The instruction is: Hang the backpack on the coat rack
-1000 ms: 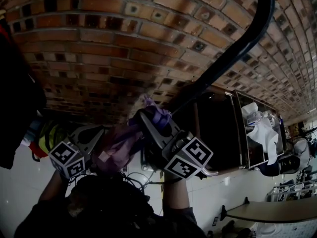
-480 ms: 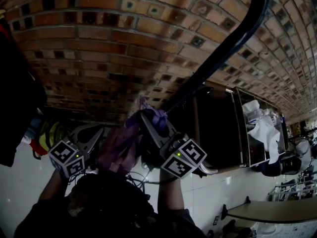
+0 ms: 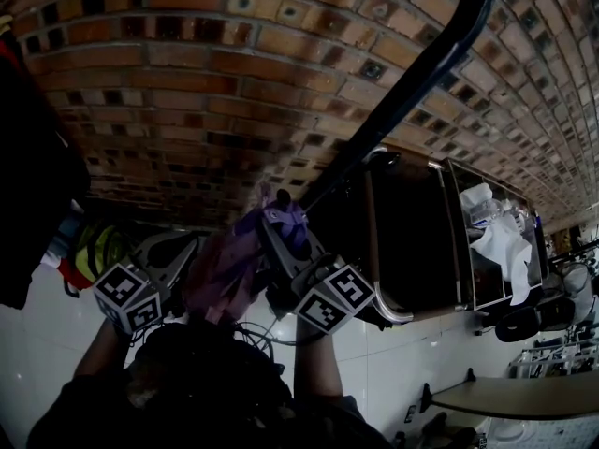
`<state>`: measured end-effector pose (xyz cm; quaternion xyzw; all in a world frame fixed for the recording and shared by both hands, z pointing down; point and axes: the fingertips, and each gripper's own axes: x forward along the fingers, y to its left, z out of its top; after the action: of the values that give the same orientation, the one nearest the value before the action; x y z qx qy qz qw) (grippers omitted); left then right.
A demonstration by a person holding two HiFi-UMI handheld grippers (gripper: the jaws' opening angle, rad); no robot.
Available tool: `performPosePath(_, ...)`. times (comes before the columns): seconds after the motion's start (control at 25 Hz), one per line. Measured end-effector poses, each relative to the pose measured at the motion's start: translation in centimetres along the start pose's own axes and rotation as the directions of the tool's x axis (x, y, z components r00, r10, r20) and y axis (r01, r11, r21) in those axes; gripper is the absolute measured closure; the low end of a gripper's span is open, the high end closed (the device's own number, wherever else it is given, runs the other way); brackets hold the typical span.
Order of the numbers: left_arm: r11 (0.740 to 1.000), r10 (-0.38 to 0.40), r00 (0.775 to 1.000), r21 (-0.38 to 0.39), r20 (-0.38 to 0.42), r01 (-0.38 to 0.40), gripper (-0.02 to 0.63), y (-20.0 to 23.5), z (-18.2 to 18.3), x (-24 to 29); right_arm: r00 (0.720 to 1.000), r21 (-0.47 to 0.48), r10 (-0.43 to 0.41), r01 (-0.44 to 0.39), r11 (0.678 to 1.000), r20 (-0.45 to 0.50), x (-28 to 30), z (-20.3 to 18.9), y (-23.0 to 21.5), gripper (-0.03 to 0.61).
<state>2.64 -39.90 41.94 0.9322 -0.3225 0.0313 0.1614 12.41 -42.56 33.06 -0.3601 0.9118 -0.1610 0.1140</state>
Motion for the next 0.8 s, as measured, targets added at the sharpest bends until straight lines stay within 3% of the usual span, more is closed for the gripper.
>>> performPosePath(0.2,1.000,0.004,1.000,-0.007,0.002,-0.004,0.601,-0.6,0.2,-0.5,0.999,-0.047,-0.045,0.044,0.998,-0.020,0.2,-1.2,-0.5,0.578)
performPosePath(0.44,1.000,-0.003,1.000,-0.006,0.009,0.003,0.601,-0.8,0.0,-1.0,0.980,-0.223,-0.179,0.155,0.962,-0.089,0.1,-3.3,-1.7,0.537)
performPosePath(0.6,1.000,-0.012,1.000,-0.009,0.007,0.012,0.601,-0.7,-0.2,-1.3,0.983,-0.153,-0.167,0.155,0.976,-0.069,0.1,-3.6,-1.5,0.501)
performPosePath(0.8,1.000,-0.025,1.000,-0.015,0.010,0.025,0.601,-0.6,-0.2,-1.7,0.979,-0.190,-0.192,0.176,0.966,-0.070,0.1,-4.1,-1.0,0.442)
